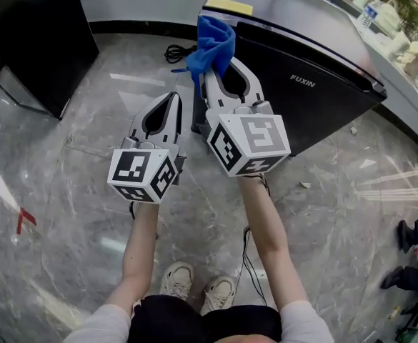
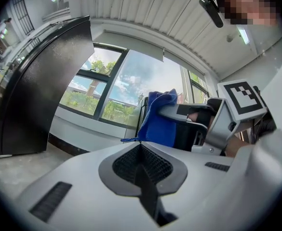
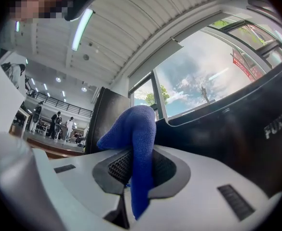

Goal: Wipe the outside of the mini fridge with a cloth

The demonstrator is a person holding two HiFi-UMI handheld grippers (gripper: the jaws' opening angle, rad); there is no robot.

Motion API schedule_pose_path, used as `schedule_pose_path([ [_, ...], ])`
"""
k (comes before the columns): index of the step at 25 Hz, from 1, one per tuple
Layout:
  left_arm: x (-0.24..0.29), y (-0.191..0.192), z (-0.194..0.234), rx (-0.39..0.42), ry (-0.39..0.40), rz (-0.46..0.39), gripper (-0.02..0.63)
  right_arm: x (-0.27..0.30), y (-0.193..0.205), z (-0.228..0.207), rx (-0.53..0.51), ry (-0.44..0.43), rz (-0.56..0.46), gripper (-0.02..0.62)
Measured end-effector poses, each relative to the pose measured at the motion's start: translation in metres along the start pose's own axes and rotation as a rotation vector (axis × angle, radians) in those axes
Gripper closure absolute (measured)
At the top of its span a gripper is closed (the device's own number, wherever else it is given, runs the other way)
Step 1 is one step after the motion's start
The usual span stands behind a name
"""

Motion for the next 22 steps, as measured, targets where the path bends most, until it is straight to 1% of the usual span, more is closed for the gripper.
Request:
schedule_pose_path([
  [4, -0.003, 0.000, 0.006, -0.008, -0.012, 0.000, 0.601, 0.011, 0.006, 0.004, -0.024, 0.028, 0.009, 0.515],
  [9, -0.003, 0.002, 0.005, -0.008, 0.001, 0.005, 0.601, 0.015, 0.007, 0.002, -0.068, 0.077, 0.011, 0.515],
  [11, -0.002, 0.004, 0.003, -0.010, 0.008, 0.012, 0.601, 0.014, 0.006, -0.001, -0.063, 0.091, 0.012, 0.515],
  [16, 0.002, 0.013, -0.005, -0.015, 0.026, 0.037, 0.601, 0.002, 0.001, -0.008, -0.076, 0.138, 0.007, 0.515],
  [22, 0.013, 0.020, -0.025, -0.026, 0.062, 0.044, 0.601, -0.022, -0.014, -0.028, -0.084, 0.189, 0.001, 0.515],
])
Point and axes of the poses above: the fingertips, and each gripper's own axes: x forward along the fingers, z to its left, y out of its underside, the point moved 9 cm from there along -x, backward along the fingers, and after that the axes turned 8 degrees about -z, right-handed, at the moved point
